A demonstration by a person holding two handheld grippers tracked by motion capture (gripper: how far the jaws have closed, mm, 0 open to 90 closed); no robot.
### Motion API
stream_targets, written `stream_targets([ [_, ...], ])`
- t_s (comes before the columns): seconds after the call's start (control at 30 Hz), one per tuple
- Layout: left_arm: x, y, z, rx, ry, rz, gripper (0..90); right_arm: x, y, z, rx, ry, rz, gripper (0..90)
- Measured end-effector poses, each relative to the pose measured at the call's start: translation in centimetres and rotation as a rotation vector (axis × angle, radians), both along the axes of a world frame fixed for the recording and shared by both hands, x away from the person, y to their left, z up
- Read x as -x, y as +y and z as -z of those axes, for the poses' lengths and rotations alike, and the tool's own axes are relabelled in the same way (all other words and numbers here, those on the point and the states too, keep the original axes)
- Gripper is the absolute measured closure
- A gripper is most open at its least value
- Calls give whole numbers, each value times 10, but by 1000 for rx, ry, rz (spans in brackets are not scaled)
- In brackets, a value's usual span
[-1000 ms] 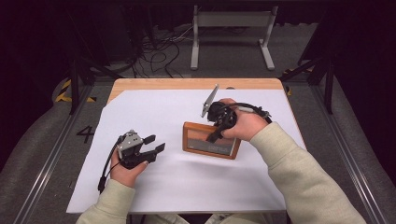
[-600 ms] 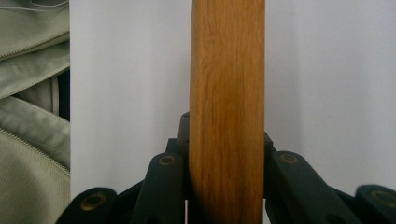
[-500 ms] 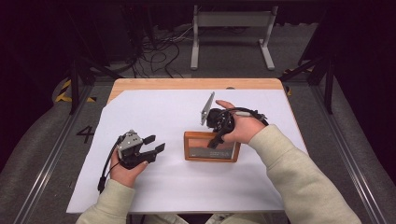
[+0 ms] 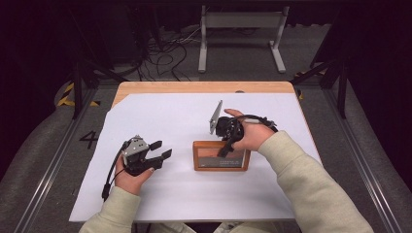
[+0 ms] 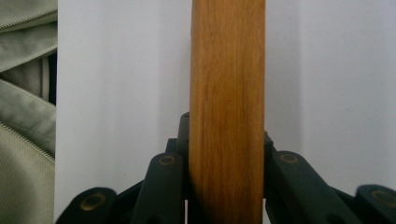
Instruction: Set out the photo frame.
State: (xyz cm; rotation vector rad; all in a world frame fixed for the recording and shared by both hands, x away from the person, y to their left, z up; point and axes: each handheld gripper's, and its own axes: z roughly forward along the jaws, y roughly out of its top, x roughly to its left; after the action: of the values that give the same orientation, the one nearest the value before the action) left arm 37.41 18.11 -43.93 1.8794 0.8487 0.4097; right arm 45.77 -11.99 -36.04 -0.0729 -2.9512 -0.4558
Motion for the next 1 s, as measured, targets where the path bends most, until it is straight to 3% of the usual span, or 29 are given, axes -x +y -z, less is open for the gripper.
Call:
stream_targets([
  [0.27,0,0,0,-1,0,0,460,-2,-3,1,-13,10,36,728],
  [0.4,0,0,0,-3,-1,3,459,-5,-6,-3,-65,-42,65,658],
  [0.6,0,0,0,-2,2,1,458,-7,-8,-2,-76,-63,90,560],
  [0.7,-1,-1,1,-3,0,3,457,-8,-11,-3,-141,-92,121,458],
  [0.77,0,-1,1,-4,4,2,456,-8,-12,-3,-152,-108,119,431],
  [0.8,-1,-1,1,-5,4,3,455,-9,-16,-4,-166,-140,143,390],
  [0.83,0,0,1,-5,5,3,454,-9,-20,-6,-184,-141,163,369],
  [0.87,0,0,1,-3,6,2,454,-9,-20,-6,-184,-141,163,369],
  [1.0,-1,-1,2,-17,13,12,428,-7,-35,-14,-275,-191,222,331],
])
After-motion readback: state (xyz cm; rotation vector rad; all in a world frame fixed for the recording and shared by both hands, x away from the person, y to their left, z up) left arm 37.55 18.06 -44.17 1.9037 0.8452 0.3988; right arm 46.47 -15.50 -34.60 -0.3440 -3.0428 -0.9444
